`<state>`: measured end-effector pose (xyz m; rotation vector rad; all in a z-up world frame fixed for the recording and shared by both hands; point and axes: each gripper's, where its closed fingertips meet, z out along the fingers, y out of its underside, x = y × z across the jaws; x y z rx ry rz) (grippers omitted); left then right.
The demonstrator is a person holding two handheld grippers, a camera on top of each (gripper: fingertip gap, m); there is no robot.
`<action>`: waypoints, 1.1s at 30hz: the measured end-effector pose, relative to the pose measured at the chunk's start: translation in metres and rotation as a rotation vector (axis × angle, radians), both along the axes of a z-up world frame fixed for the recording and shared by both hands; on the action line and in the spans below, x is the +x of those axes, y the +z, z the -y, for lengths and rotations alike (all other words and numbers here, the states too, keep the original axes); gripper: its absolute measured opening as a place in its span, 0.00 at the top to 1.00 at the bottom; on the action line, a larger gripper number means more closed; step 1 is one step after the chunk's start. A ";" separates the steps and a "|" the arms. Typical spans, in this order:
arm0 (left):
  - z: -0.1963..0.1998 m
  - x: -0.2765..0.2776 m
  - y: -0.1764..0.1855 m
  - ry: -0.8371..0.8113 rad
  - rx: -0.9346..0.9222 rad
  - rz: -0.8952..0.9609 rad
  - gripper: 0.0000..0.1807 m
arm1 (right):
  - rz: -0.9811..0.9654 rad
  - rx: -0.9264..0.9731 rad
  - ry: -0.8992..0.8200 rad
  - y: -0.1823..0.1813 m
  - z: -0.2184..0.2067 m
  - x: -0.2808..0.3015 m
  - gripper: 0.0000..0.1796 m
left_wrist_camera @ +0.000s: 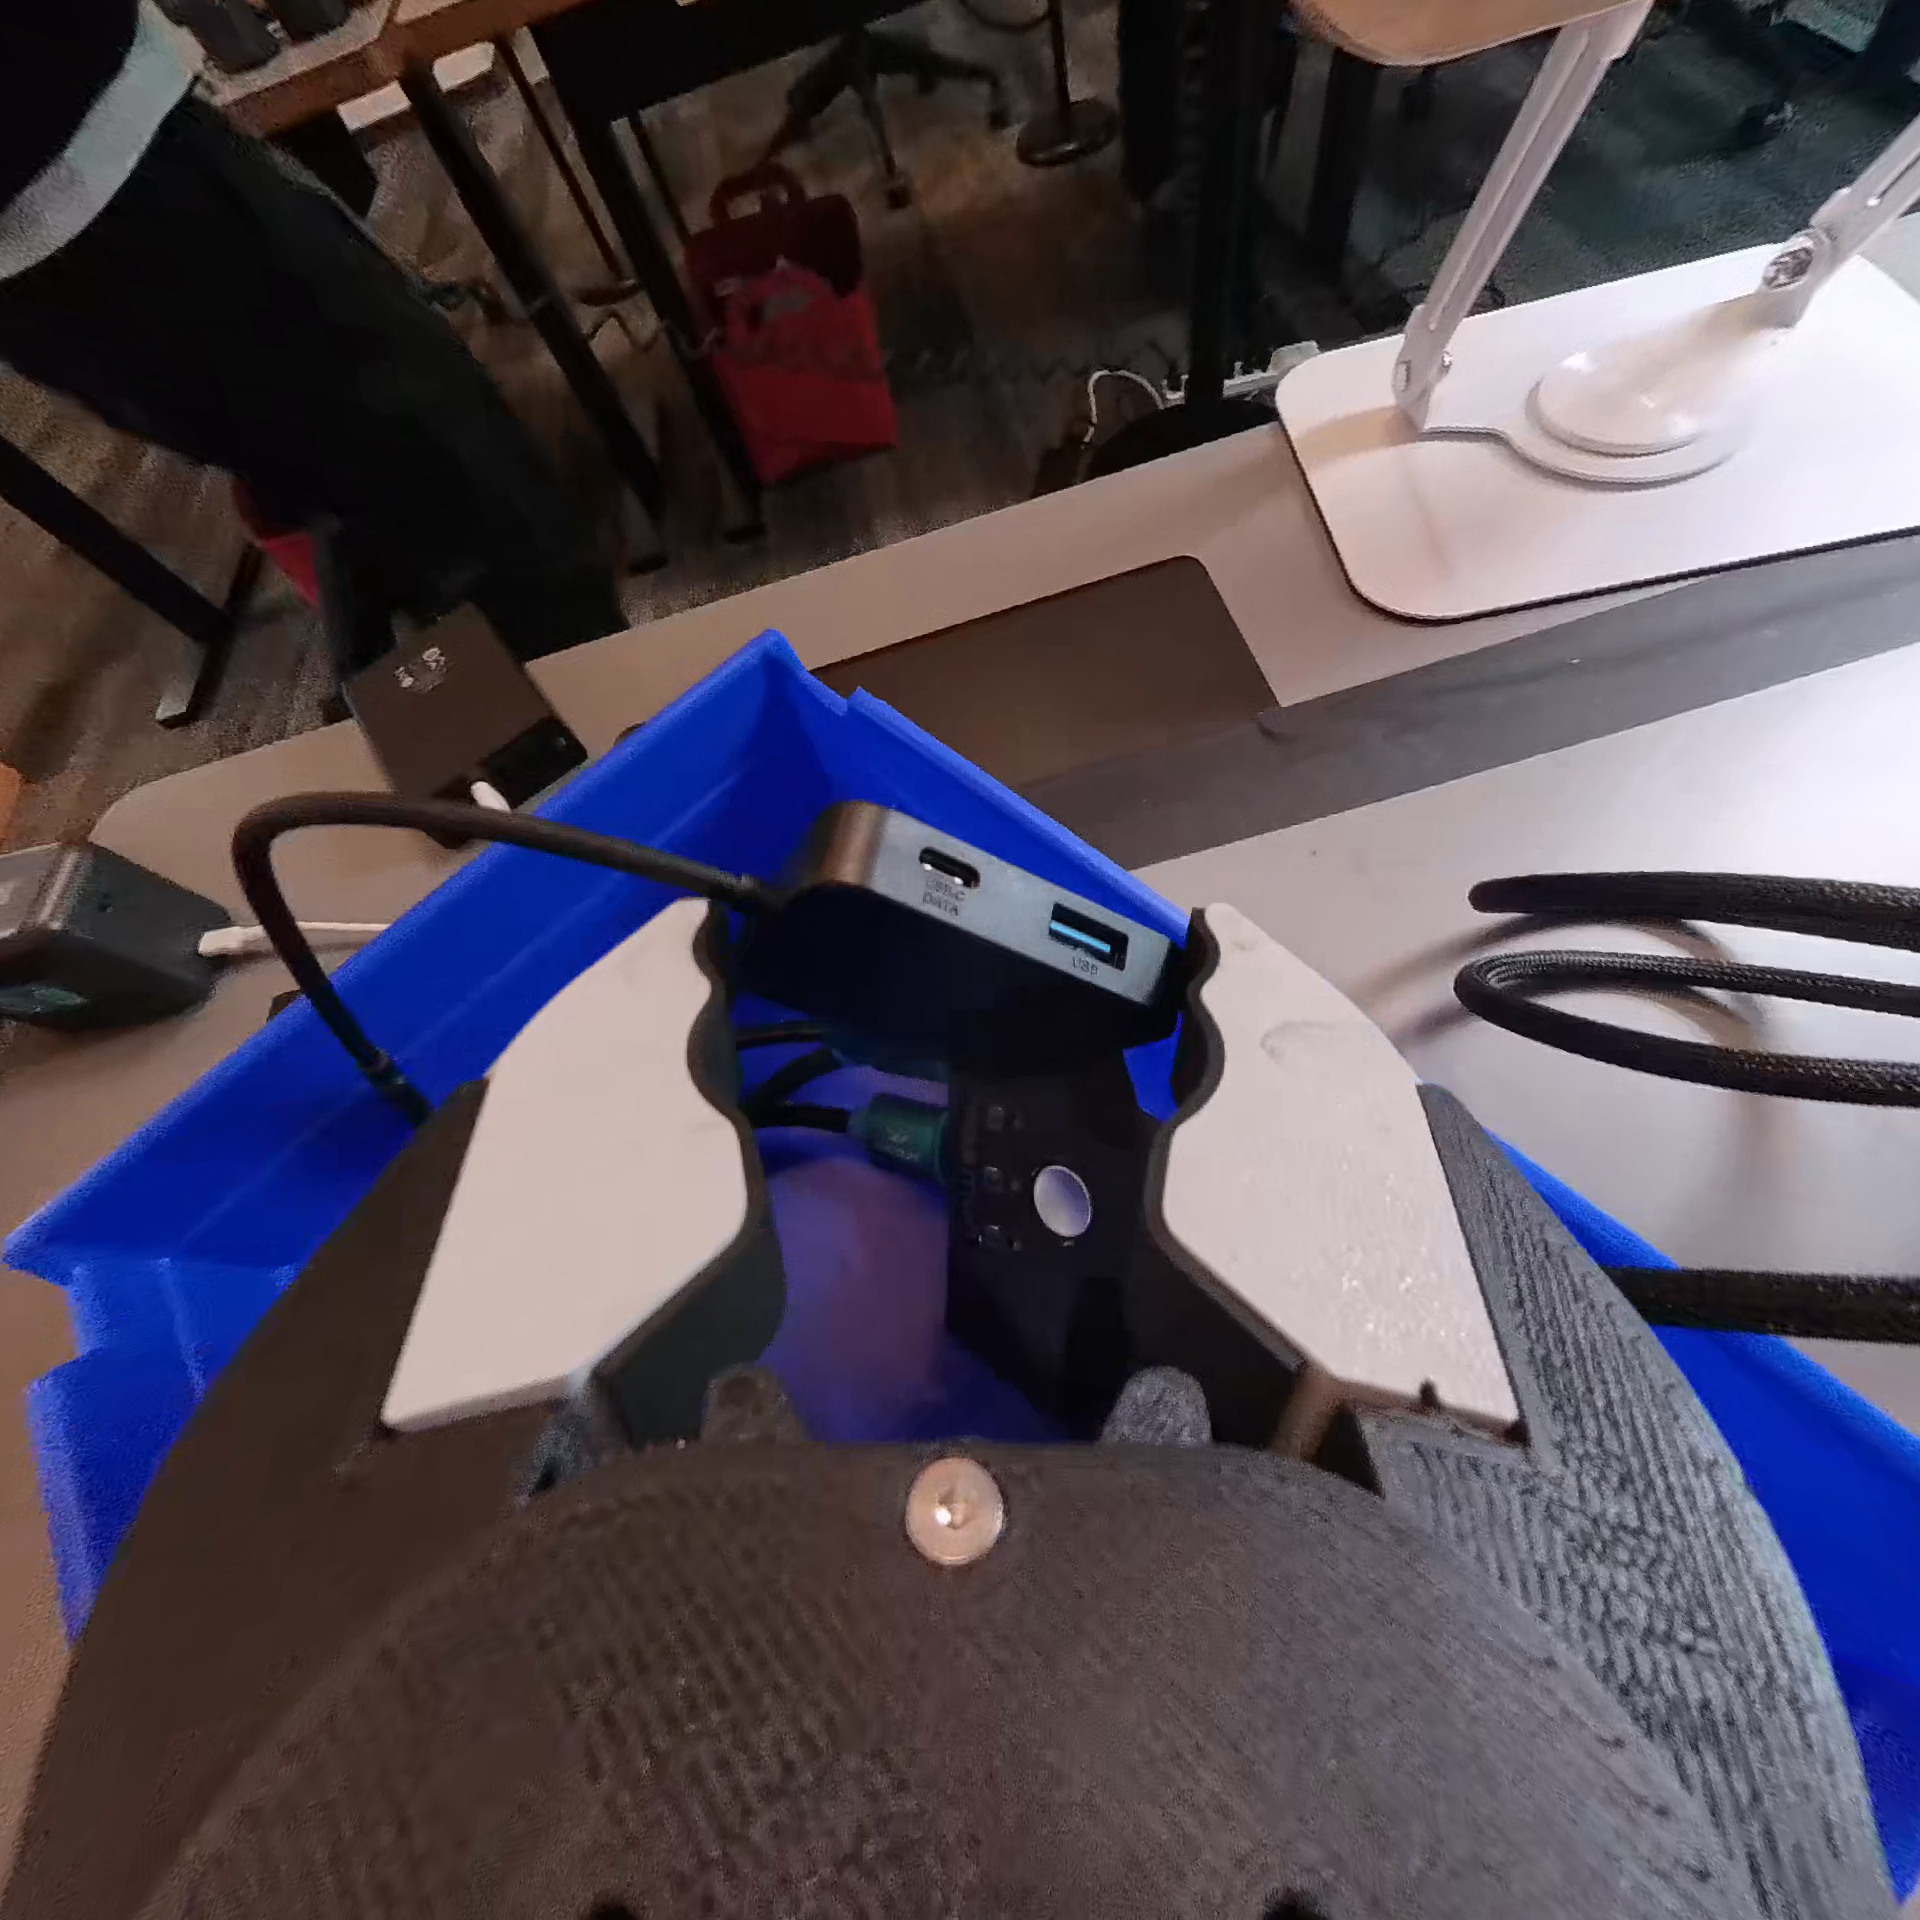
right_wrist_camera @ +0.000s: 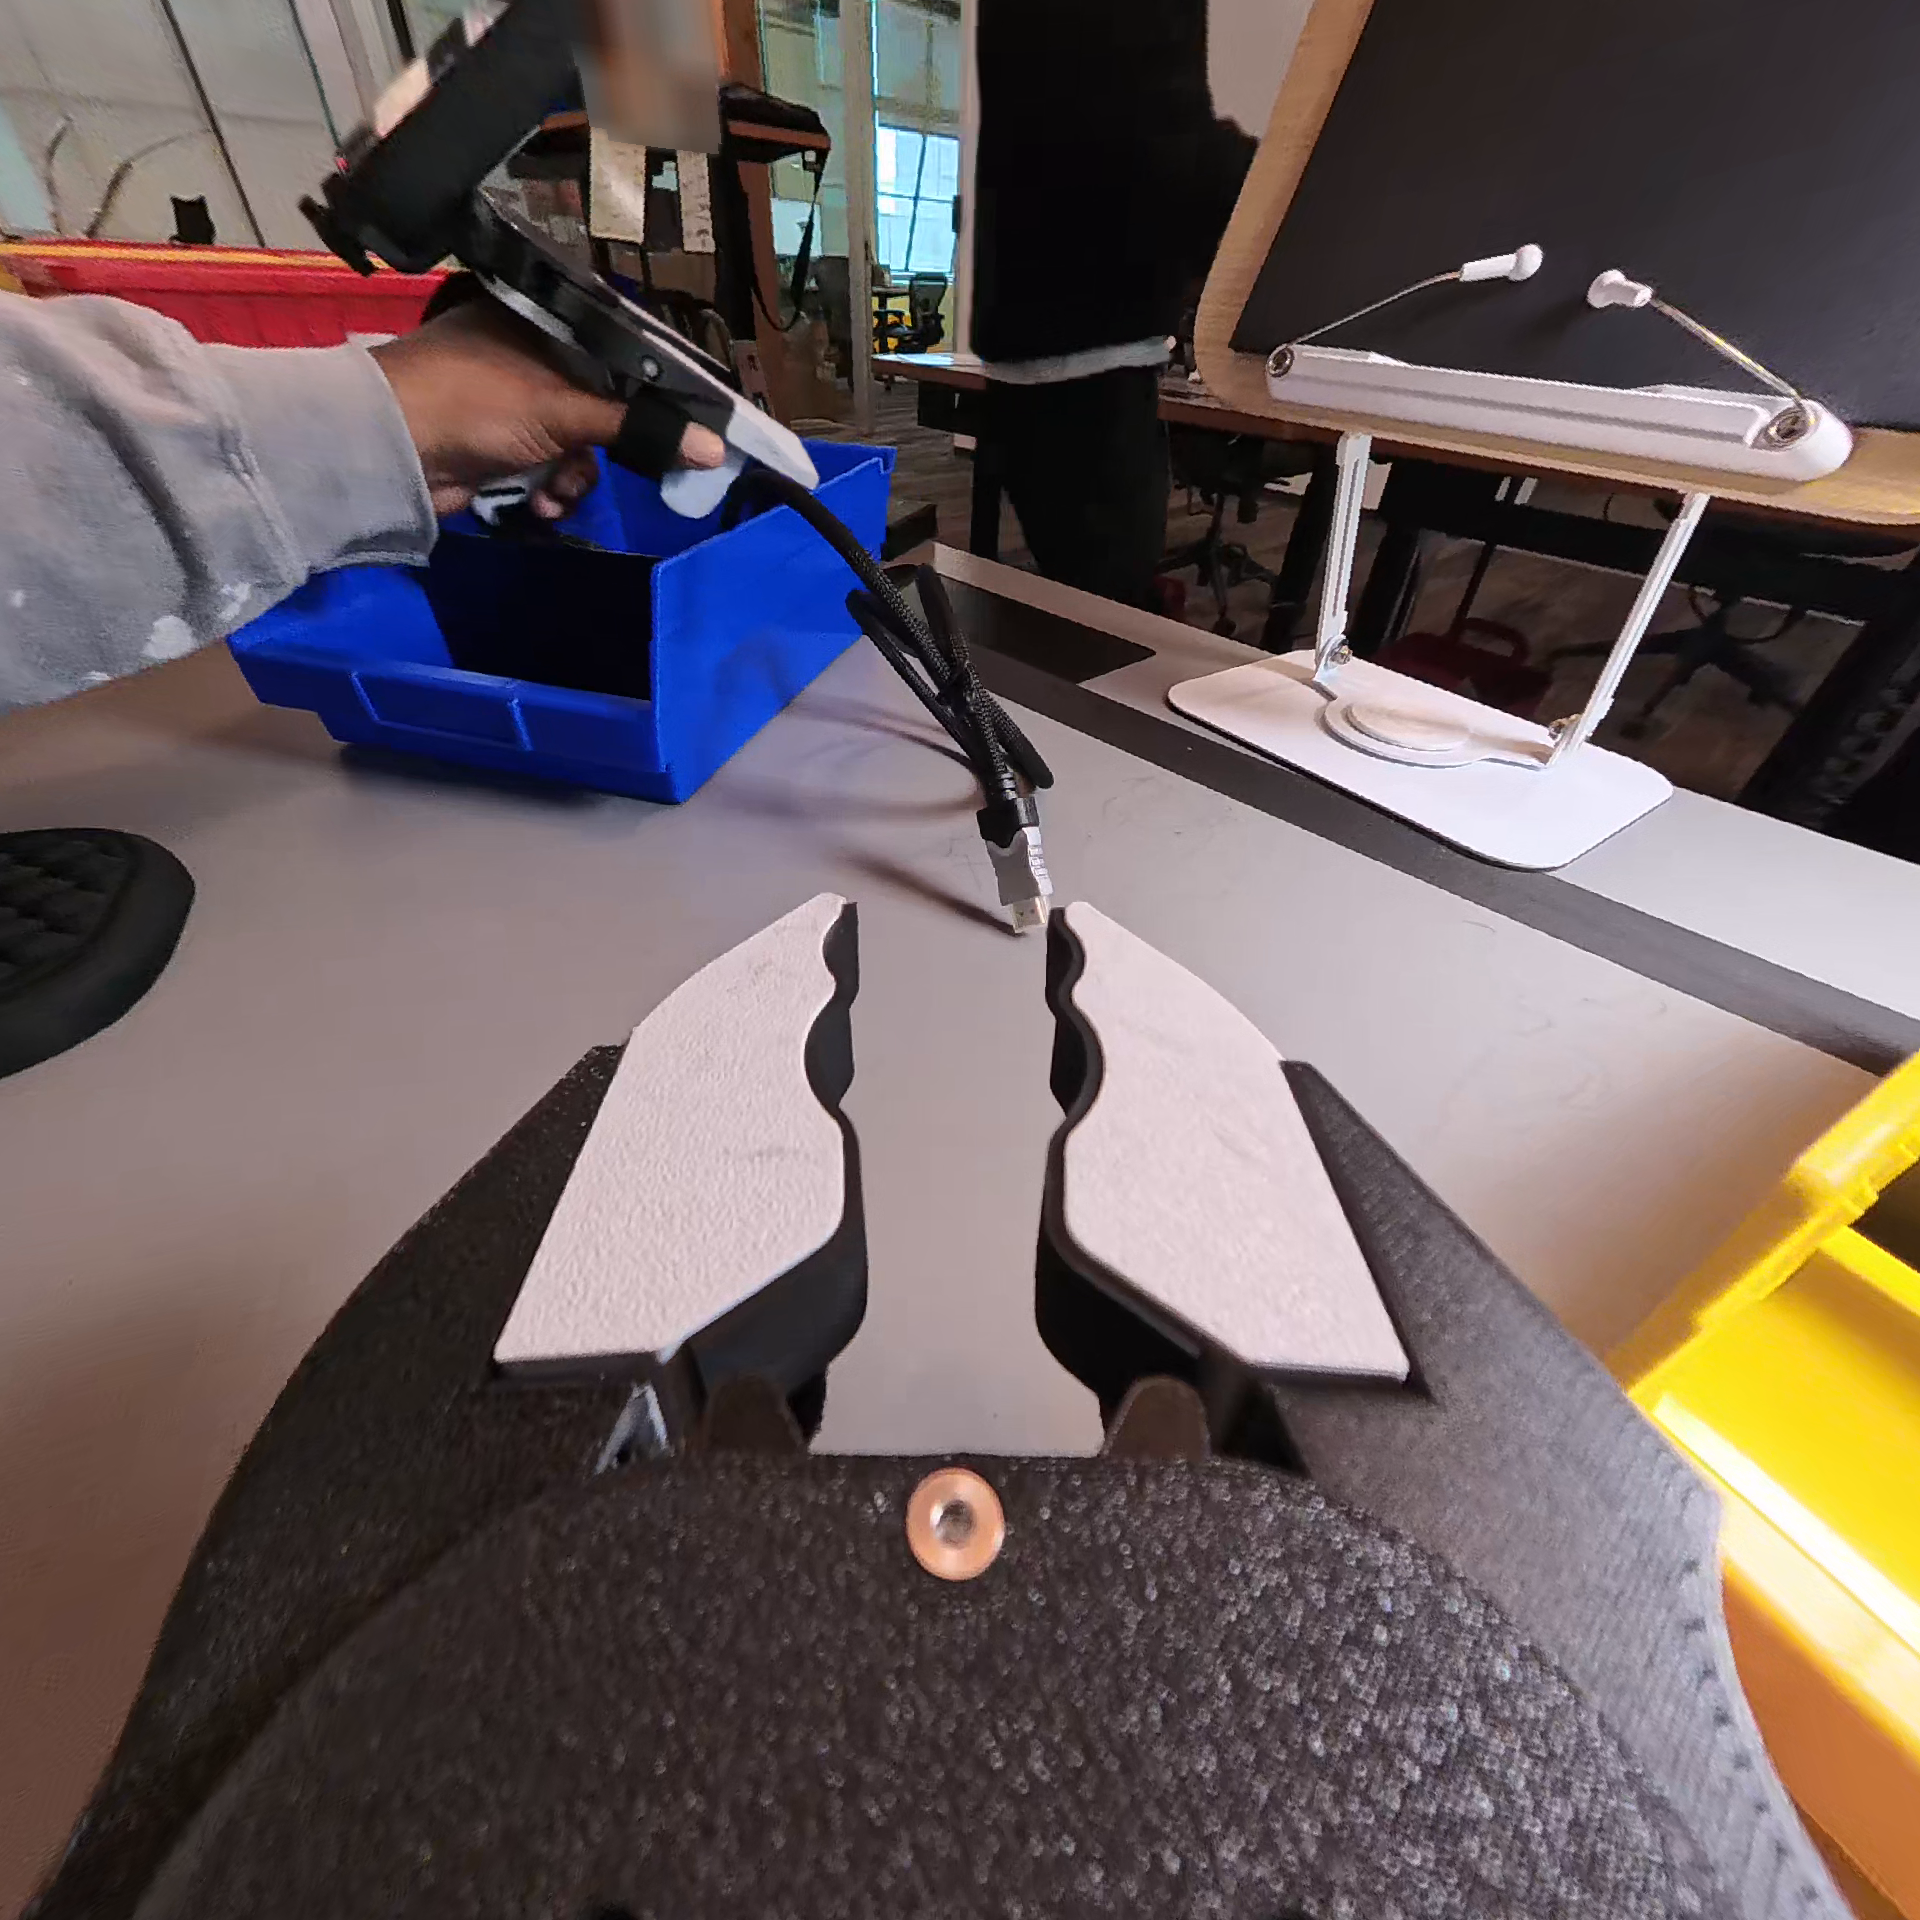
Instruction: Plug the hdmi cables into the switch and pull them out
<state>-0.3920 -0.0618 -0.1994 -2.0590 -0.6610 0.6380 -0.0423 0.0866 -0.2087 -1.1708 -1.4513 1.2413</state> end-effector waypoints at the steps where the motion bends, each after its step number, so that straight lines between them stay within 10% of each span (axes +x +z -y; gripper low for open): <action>1: 0.001 -0.001 0.001 0.011 -0.010 -0.006 0.54 | -0.001 -0.006 0.005 0.000 0.000 0.000 0.81; 7: 0.010 0.009 0.019 -0.006 -0.008 -0.029 0.54 | 0.003 -0.026 0.042 0.000 0.005 0.000 0.83; 15: 0.018 0.066 0.128 -0.118 0.187 -0.224 0.55 | -0.050 0.028 0.025 0.017 0.001 0.001 0.83; 26: 0.010 0.177 0.266 -0.310 0.464 -0.493 0.56 | -0.371 0.021 0.134 0.218 0.031 -0.007 0.82; 33: 0.001 0.213 0.277 -0.439 0.703 -0.470 0.56 | -0.299 -0.130 0.254 0.203 0.034 -0.020 0.83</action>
